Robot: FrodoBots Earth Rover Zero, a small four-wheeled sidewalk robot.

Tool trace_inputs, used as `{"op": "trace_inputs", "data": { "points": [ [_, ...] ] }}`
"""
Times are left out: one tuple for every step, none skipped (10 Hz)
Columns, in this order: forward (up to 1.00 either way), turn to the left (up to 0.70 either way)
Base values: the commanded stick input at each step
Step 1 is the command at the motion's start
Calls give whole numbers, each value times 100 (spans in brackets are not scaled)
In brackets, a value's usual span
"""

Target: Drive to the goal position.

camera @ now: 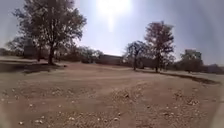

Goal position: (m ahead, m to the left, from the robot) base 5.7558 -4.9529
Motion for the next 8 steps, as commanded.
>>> {"op": "trace_inputs", "data": {
  "points": [
    [50,0],
    [50,0],
    [50,0],
    [50,0],
    [50,-10],
    [50,-33],
    [50,-50],
    [50,-50]
  ]
}}
